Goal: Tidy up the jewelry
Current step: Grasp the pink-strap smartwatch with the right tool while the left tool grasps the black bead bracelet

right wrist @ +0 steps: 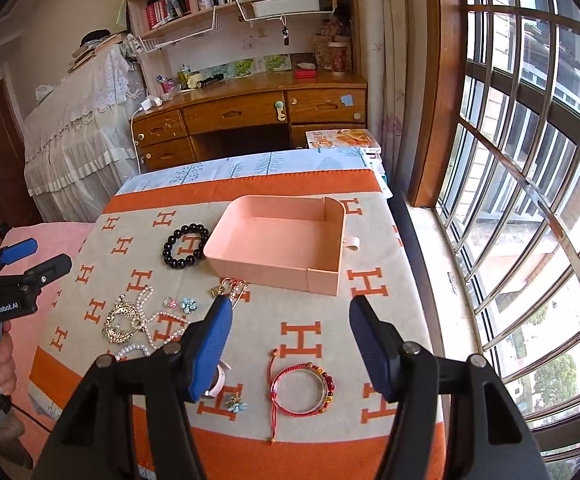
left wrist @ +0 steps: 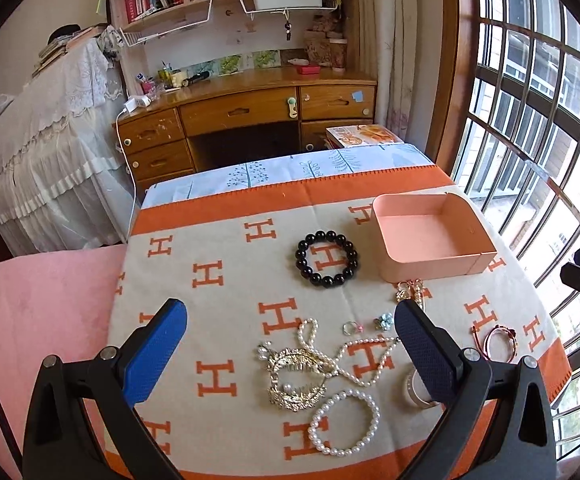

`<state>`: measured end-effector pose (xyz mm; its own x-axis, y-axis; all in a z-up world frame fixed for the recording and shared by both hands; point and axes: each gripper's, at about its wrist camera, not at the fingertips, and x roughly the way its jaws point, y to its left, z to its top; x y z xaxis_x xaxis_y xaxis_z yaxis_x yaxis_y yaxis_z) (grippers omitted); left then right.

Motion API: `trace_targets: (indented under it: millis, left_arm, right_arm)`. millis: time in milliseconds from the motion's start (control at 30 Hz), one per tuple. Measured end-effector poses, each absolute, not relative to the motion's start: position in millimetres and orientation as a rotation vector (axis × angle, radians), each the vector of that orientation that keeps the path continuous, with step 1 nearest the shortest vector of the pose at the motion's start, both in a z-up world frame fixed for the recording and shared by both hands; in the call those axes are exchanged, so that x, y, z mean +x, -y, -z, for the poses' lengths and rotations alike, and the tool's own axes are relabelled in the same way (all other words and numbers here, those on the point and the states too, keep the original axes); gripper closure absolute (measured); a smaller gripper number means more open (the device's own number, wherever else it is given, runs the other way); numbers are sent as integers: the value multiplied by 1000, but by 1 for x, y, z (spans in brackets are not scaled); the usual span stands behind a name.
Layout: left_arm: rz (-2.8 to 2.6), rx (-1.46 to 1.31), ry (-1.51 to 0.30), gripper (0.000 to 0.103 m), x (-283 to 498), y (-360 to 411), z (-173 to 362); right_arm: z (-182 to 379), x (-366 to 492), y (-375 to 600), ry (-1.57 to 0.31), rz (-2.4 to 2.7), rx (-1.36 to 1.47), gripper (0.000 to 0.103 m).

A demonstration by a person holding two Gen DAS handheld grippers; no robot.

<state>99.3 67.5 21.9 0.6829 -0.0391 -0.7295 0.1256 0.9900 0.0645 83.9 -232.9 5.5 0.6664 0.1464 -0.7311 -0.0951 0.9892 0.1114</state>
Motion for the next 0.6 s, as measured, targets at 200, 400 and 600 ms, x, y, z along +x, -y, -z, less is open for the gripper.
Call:
trace_targets:
  millis: [200,400,600]
  left_arm:
    - [124,165,-854,1,128,-77,-17]
    - [145,169,-959,3,150,-85,11]
    - [157,159,-1029,5,163,-89,36]
  right_arm:
    - [20,93,215,-943,-205,73,54]
    - [57,105,173,-1054,-319,-27,56]
    - [99,121,129,-1146,-482,-223,56]
